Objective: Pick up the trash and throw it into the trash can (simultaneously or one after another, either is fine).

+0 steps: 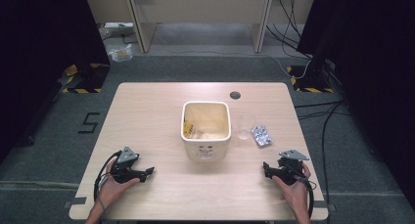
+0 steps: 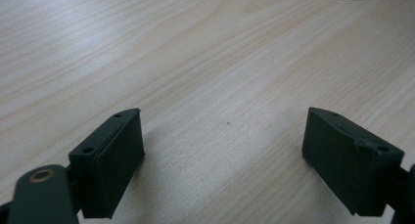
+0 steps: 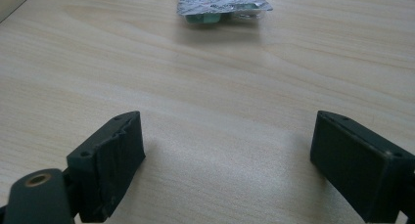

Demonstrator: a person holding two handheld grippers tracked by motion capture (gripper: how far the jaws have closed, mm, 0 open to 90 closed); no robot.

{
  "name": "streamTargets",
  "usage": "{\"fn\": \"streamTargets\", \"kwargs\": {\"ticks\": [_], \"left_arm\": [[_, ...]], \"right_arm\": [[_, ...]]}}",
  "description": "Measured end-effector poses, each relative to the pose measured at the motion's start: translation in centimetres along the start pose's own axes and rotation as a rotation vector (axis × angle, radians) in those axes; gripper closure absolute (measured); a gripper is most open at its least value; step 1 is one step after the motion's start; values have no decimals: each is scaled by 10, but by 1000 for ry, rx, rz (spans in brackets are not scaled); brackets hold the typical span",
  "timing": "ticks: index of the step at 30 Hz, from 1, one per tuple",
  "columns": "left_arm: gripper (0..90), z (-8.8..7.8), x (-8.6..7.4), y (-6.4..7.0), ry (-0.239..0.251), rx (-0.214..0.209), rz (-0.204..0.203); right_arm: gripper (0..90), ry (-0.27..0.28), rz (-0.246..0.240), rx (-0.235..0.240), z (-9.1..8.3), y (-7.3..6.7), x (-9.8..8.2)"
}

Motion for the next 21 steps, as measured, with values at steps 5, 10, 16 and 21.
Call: {"fn": "streamTargets", "kwargs": {"ticks": [5,10,16,21], "left_arm": [[142,0,0,0,0,0,0],[143,0,0,0,0,0,0],[143,0,0,0,0,0,0],[142,0,0,0,3,0,-1]], "right_arm": [[149,4,5,-9,0,1,0],[152,17,26,-22,-4,3,4],[151,54,17,-23,-12,4,23],[151,71,-9,-22,-13,3,39]]}}
Point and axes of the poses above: each handheld gripper's, and its own axes: z roughly forward along the jaws, x roughly out of its top, y roughly to its right, the point moved 8 cm from there along z, roughly forward along the jaws, and after that the axes turned 1 degree about x, right-handed, at the moved point
